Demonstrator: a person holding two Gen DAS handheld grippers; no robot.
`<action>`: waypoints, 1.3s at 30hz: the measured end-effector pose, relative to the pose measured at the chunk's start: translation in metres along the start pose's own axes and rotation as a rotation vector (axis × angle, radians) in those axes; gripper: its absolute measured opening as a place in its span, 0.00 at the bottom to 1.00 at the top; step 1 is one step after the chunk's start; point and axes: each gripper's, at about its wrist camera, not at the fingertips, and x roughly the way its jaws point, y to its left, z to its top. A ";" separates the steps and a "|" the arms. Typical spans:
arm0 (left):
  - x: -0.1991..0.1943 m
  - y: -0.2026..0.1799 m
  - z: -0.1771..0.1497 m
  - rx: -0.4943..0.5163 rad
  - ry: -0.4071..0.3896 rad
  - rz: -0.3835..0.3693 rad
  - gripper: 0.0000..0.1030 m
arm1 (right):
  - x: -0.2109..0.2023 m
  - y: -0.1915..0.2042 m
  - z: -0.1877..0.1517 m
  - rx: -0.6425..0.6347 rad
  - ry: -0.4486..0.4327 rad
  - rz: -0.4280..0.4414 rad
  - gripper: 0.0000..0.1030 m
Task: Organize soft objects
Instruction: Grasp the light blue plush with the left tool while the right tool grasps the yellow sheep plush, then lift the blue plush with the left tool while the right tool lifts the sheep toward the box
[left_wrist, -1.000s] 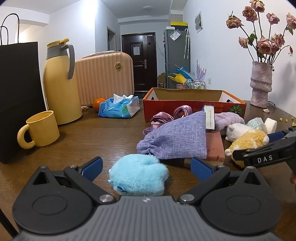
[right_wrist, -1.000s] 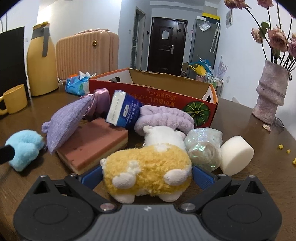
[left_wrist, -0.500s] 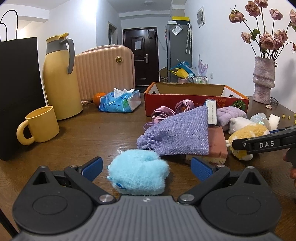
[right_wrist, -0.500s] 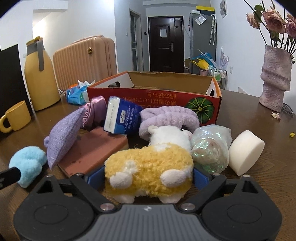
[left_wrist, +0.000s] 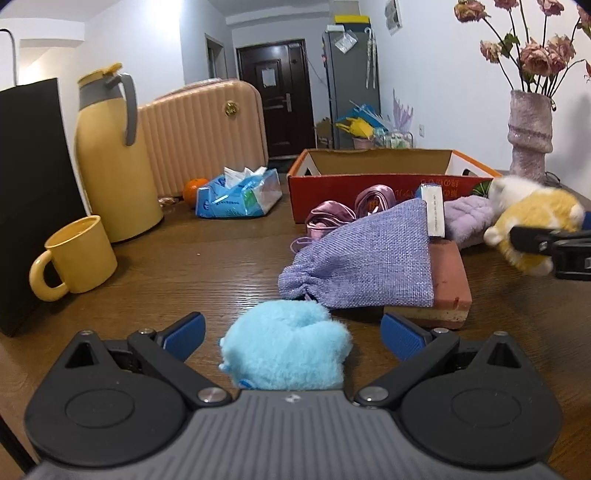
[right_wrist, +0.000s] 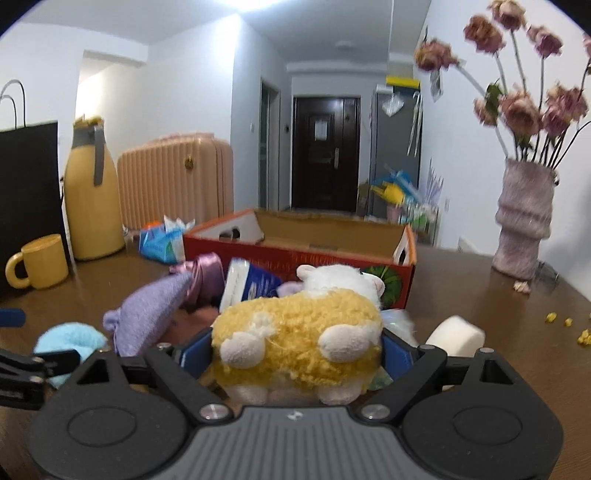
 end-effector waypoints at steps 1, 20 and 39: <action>0.003 0.000 0.002 0.000 0.011 -0.004 1.00 | -0.004 -0.001 0.001 0.004 -0.018 -0.001 0.88; 0.052 0.003 0.000 -0.038 0.183 -0.001 1.00 | -0.020 -0.011 0.002 0.050 -0.077 -0.032 0.88; 0.044 0.010 0.000 -0.104 0.147 -0.069 0.76 | -0.021 -0.010 -0.001 0.058 -0.074 -0.046 0.88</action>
